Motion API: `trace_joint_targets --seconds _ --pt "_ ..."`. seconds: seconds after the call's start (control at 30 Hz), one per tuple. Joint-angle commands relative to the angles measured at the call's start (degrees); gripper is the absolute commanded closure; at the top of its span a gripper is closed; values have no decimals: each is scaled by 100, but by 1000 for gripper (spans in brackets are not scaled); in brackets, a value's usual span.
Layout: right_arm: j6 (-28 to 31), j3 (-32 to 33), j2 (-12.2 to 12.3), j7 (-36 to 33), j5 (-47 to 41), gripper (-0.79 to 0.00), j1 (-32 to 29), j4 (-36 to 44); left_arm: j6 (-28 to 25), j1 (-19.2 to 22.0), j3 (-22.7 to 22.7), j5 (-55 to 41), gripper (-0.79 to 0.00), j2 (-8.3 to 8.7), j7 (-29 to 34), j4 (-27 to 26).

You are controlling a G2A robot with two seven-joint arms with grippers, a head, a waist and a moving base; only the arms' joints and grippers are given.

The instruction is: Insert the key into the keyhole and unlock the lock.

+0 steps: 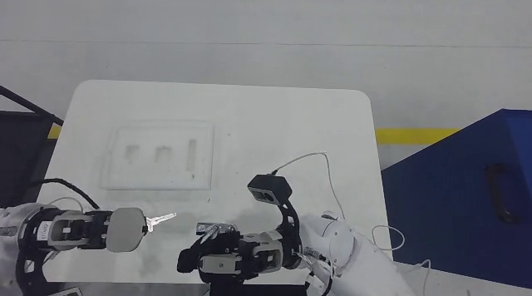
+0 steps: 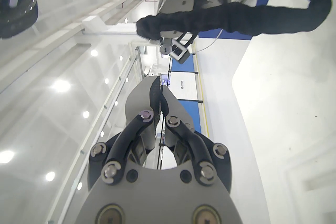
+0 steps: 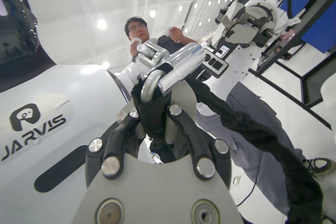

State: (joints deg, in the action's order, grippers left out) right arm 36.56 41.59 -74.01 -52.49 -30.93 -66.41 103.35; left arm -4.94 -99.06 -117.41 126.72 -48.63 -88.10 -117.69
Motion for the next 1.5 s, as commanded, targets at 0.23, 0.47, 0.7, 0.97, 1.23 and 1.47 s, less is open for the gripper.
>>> trace_joint_targets --seconds 0.23,0.47,0.7,0.97,1.23,1.47 --pt "-107 -50 -17 -666 -656 0 151 -224 -367 130 275 -749 0 356 10 104" --pt "-116 -130 -77 -833 -1024 0 257 -375 -341 246 526 -876 0 658 10 197" --pt "-188 -80 -80 -643 -1089 0 198 -273 -337 244 540 -894 0 654 91 169" --pt "-464 279 -12 -906 -1362 0 76 -11 -641 257 580 -722 0 677 10 138" --pt "-746 200 -27 -1048 -1071 0 94 -41 -793 231 670 -723 0 724 10 -9" --pt "-764 203 -49 -1096 -1053 0 107 -78 -801 166 756 -536 0 815 10 -153"
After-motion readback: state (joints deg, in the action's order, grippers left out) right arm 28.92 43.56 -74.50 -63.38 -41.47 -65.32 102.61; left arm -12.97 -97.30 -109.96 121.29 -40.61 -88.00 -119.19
